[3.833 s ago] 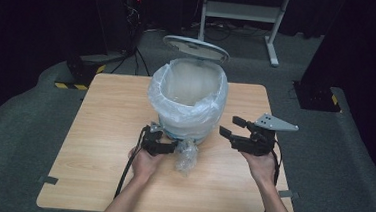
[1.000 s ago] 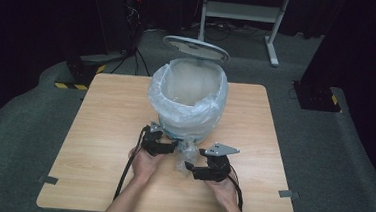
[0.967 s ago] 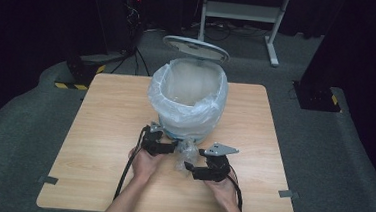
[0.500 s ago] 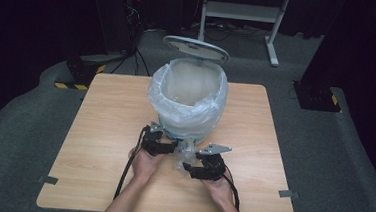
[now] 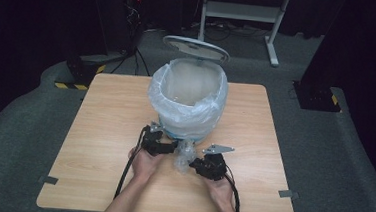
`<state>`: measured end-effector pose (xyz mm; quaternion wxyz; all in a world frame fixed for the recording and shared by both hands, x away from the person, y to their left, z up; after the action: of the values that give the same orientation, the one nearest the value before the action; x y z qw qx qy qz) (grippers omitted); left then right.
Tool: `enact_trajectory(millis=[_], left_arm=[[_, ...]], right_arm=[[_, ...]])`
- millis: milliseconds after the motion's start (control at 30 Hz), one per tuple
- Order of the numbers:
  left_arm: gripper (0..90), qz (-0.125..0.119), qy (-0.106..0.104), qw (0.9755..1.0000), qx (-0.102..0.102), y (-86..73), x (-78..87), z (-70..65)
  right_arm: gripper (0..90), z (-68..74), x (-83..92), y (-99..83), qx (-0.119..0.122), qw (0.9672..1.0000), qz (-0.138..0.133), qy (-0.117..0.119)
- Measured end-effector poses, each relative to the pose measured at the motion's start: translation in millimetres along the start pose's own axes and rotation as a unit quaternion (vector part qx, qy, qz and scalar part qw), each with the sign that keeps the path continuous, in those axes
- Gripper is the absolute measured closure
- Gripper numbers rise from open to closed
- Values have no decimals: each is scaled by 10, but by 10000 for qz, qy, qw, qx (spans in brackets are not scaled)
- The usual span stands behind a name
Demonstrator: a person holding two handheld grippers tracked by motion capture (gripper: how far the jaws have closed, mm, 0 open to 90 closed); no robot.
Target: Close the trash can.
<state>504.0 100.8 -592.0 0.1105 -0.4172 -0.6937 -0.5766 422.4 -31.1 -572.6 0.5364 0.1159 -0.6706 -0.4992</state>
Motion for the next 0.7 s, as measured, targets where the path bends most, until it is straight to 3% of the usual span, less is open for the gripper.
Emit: enact_trajectory(millis=[467, 700], left_arm=[[179, -1, 1, 10000, 4, 0, 0, -1], [178, -26, -7, 10000, 36, 4, -4, -4]], right_arm=[[872, -15, 121, -16, 86, 9999, 15, -62], [874, -26, 271, 13, 213, 9997, -56, -109]])
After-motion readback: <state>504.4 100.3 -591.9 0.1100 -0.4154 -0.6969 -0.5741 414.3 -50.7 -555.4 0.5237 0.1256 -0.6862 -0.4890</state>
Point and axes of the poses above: each handheld gripper's, and its own axes: x roughly backward along the jaws, y roughly out of its top, z roughly to its left, the point moved 10 cm from there along -x, roughly forward along the jaws, and after that the axes turned 13 degrees about x, right-handed, at the moved point
